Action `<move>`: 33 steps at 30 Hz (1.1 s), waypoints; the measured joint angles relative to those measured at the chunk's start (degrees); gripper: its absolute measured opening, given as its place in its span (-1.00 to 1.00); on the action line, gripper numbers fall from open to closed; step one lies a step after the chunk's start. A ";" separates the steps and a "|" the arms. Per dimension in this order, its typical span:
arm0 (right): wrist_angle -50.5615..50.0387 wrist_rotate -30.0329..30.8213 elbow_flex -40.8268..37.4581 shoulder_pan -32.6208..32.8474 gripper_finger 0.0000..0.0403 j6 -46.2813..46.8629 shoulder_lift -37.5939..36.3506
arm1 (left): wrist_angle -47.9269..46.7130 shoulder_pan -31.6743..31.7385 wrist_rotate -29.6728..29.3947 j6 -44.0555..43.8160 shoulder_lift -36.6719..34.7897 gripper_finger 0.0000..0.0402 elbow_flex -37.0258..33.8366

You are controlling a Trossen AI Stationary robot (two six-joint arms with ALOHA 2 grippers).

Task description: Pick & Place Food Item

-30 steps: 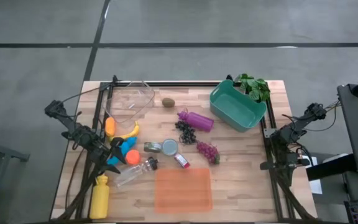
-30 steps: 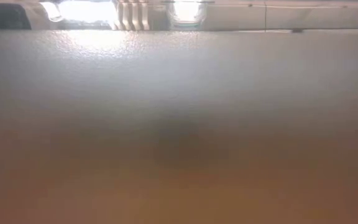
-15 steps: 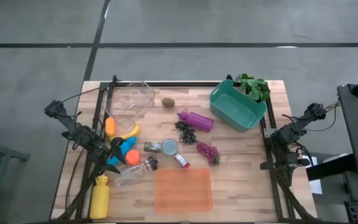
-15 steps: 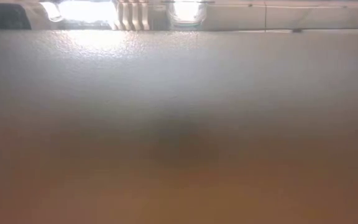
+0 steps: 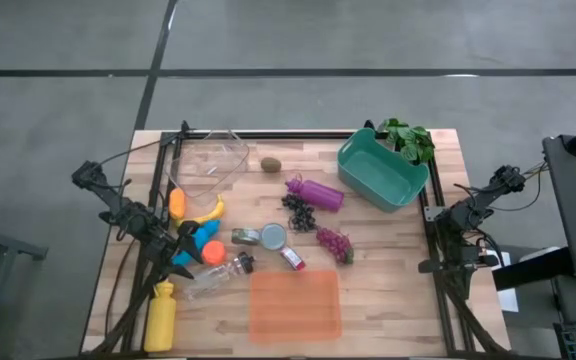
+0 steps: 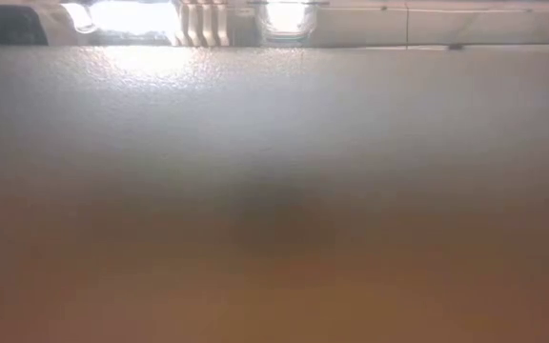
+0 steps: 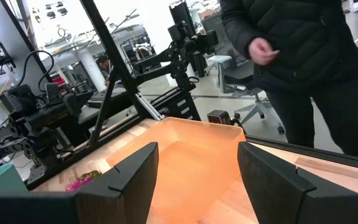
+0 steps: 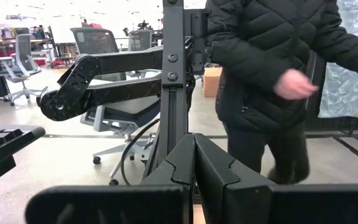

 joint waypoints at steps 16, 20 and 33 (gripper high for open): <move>0.00 0.00 0.00 0.00 -0.96 0.00 0.00 | 1.36 0.02 -4.71 0.78 0.00 0.12 -0.01; 0.01 0.01 -0.02 0.02 -0.96 0.02 0.00 | 1.95 0.02 -4.97 3.22 0.01 0.12 -0.01; 0.00 0.01 -0.01 0.01 -0.96 0.01 0.00 | 4.52 0.13 -9.75 6.12 0.01 0.12 -0.01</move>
